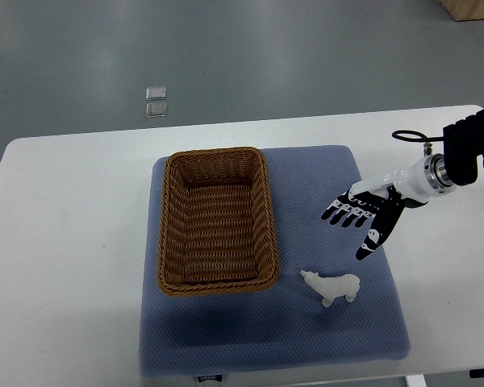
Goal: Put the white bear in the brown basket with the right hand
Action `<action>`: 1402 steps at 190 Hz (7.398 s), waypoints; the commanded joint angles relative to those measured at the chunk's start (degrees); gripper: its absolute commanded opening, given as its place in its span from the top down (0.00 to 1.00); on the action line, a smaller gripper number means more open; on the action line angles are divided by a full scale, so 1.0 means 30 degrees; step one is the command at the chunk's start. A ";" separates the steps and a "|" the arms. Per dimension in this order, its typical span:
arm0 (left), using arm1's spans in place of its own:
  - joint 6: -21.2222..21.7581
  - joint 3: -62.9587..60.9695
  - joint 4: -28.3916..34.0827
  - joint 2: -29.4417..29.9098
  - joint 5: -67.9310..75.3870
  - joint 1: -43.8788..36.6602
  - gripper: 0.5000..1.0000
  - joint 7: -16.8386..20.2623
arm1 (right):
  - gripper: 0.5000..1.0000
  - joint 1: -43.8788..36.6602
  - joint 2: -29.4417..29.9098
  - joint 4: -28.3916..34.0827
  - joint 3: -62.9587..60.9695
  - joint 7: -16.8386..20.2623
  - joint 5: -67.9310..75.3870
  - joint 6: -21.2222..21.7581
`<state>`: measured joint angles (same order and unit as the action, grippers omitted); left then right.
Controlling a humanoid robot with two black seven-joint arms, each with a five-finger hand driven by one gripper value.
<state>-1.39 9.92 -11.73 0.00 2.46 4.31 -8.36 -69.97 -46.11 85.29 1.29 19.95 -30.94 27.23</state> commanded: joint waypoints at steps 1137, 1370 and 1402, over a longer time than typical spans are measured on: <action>-0.0005 0.0032 0.0012 0.0000 -0.0028 -0.0029 0.00 0.0002 | 0.16 0.3079 1.3377 -1.2374 -0.3654 -0.8409 -0.7617 -0.4975; -0.0005 0.0061 0.0012 0.0000 -0.0028 -0.0029 0.00 0.0002 | 0.15 1.0784 1.2908 -1.4132 -2.1173 -1.0284 0.9139 -0.6733; -0.0005 0.0061 0.0012 0.0000 0.0001 -0.0059 0.00 0.0002 | 0.15 1.0725 1.2908 -1.4132 -2.1232 -1.0284 1.0459 -0.6674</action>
<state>-1.39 10.11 -11.67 0.00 2.38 4.19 -8.35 -37.64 -7.40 42.90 -62.27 -10.88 -1.15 7.06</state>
